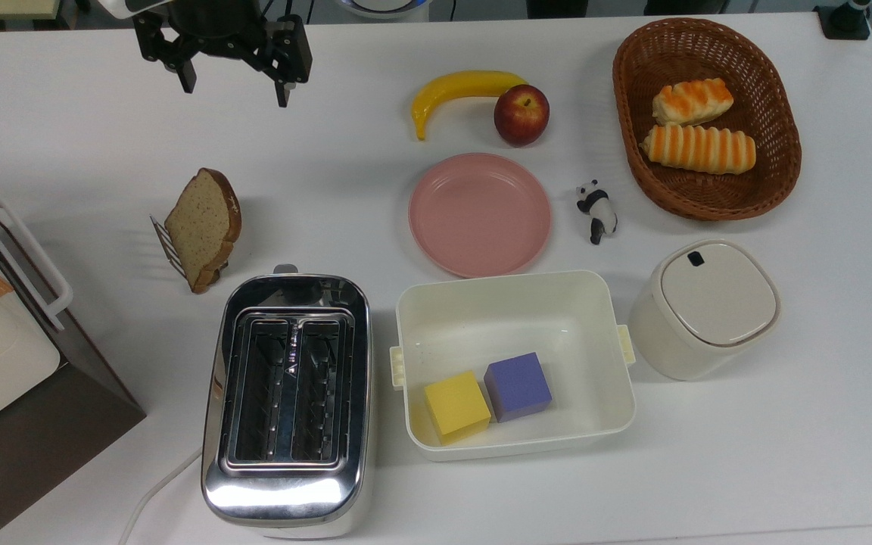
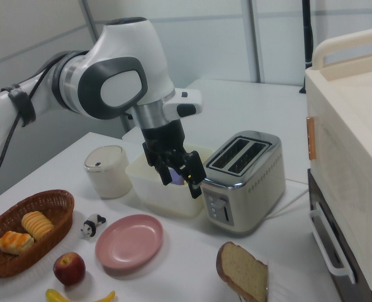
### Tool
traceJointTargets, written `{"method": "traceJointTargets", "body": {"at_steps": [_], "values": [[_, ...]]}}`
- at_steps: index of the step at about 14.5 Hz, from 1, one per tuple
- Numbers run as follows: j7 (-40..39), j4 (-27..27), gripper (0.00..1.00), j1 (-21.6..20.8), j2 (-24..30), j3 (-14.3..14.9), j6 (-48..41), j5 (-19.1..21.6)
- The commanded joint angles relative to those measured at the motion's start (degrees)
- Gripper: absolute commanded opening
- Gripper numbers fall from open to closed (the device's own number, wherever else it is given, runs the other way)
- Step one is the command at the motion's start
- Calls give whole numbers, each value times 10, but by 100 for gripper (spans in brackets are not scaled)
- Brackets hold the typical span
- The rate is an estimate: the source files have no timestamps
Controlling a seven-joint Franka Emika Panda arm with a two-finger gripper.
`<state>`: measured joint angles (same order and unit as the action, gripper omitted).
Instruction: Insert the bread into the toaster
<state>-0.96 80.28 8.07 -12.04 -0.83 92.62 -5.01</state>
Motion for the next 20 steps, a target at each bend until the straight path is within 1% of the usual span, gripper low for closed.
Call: {"method": "traceJointTargets", "body": {"at_steps": [1,16,20], "values": [[3,17,100,-4,13,1,11,-7],[3,19,100,-5,14,-1,5,-10],[-33,18,100,-5,14,1,5,-10]]}}
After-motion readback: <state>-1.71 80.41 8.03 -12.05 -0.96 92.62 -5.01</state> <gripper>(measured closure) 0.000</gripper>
